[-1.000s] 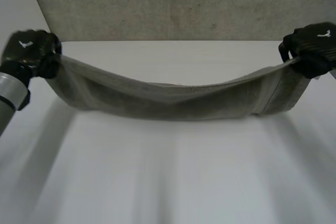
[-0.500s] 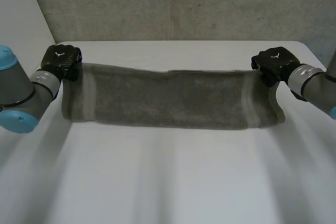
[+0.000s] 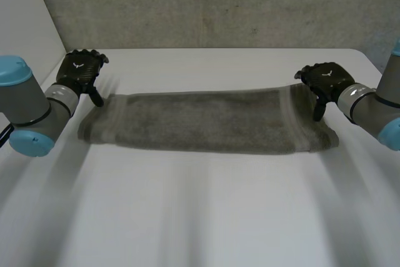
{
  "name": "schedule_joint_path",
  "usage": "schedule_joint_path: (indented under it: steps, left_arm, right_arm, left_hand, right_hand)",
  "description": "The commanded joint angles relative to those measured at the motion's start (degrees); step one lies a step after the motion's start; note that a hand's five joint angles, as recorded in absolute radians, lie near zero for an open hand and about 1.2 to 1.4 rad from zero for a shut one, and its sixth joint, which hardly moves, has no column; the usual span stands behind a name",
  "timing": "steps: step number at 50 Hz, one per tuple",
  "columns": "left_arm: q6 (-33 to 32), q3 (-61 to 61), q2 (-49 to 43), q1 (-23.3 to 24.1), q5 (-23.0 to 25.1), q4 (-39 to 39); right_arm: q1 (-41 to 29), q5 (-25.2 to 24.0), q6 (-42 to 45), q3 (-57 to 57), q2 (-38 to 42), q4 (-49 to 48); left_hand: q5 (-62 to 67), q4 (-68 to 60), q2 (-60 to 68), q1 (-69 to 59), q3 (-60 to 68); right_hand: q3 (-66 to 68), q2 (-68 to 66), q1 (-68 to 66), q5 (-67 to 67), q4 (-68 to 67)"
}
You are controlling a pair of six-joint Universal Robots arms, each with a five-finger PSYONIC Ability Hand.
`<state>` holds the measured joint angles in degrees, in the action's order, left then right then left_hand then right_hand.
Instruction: Fold the towel.
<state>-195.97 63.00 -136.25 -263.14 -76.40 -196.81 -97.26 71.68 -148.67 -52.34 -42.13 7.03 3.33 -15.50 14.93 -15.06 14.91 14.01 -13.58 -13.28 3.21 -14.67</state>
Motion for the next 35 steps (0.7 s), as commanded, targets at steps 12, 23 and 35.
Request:
schedule_joint_path:
  steps: [12, 23, 35]
  left_arm:
    - [0.8, 18.4, 19.0, -0.2, -4.5, 2.0]
    - [1.0, 35.1, 30.7, 0.8, -4.5, 0.9]
    - [3.9, 44.1, 31.6, 2.9, -4.7, -9.7]
  right_arm:
    - [-0.1, 0.9, -13.1, -24.2, -25.3, -10.2]
    - [-0.2, 1.4, -6.7, -37.6, -27.0, -8.5]
    - [2.2, 1.2, 0.4, -41.0, -20.3, -14.3]
  left_hand:
    - [-2.3, 4.4, -3.9, 4.0, -3.9]
    - [-2.3, 4.4, -3.9, 4.0, -3.9]
    - [-2.1, 4.3, -3.7, 3.8, -3.7]
  right_hand:
    - [-4.0, 3.6, 3.3, -3.2, 4.7]
    - [-4.0, 3.6, 3.3, -3.2, 4.6]
    - [6.8, -7.3, -7.6, 7.6, -6.2]
